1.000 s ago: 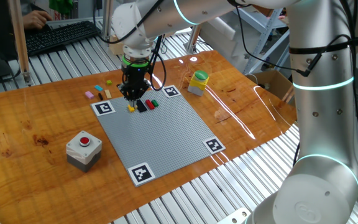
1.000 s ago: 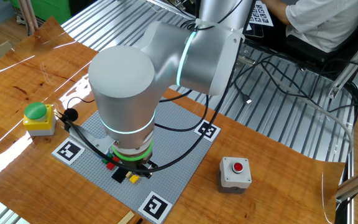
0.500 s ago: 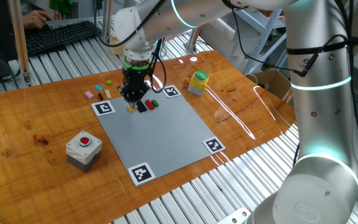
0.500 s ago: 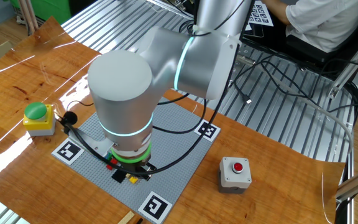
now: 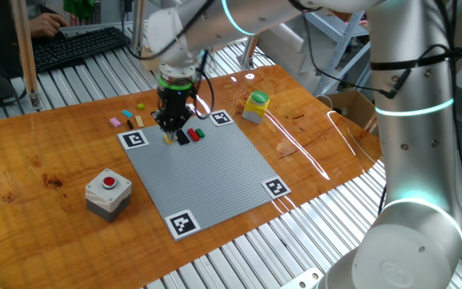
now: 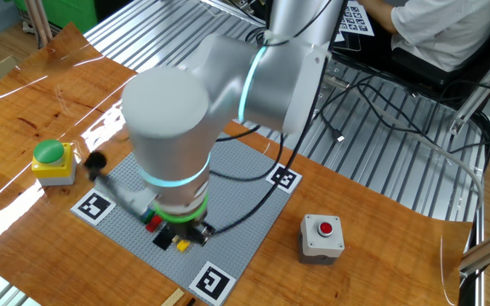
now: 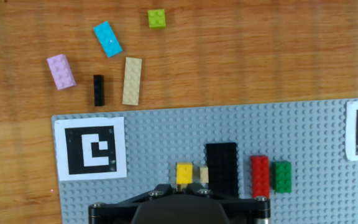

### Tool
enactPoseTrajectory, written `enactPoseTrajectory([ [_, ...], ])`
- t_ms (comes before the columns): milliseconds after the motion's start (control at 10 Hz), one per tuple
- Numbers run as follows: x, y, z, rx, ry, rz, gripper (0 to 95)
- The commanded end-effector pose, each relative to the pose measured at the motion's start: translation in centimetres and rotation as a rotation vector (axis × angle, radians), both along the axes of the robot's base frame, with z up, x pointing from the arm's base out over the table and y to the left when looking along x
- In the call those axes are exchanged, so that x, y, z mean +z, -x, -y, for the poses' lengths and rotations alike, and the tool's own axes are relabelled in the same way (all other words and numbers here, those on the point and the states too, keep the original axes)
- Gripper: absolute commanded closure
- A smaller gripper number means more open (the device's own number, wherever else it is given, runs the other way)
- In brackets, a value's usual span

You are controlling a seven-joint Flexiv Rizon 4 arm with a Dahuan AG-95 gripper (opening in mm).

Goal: Build with small Lego blocks

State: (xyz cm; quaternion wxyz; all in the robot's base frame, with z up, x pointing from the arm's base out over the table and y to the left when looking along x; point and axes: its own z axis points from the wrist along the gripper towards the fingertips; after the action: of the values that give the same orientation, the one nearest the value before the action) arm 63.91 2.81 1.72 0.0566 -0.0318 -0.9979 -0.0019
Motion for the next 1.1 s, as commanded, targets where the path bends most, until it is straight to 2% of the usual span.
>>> enactPoseTrajectory([
  [100,0.66,0.56,0.17,-0.001,0.009,0.005,95.0],
  [500,0.77,0.59,0.19,-0.003,0.011,0.007,95.0],
  [800,0.79,0.57,0.15,-0.037,-0.005,0.013,95.0],
  [1000,0.79,0.35,0.09,-0.050,-0.005,0.016,95.0],
  [1100,0.80,0.14,0.05,-0.069,0.001,0.020,76.0],
])
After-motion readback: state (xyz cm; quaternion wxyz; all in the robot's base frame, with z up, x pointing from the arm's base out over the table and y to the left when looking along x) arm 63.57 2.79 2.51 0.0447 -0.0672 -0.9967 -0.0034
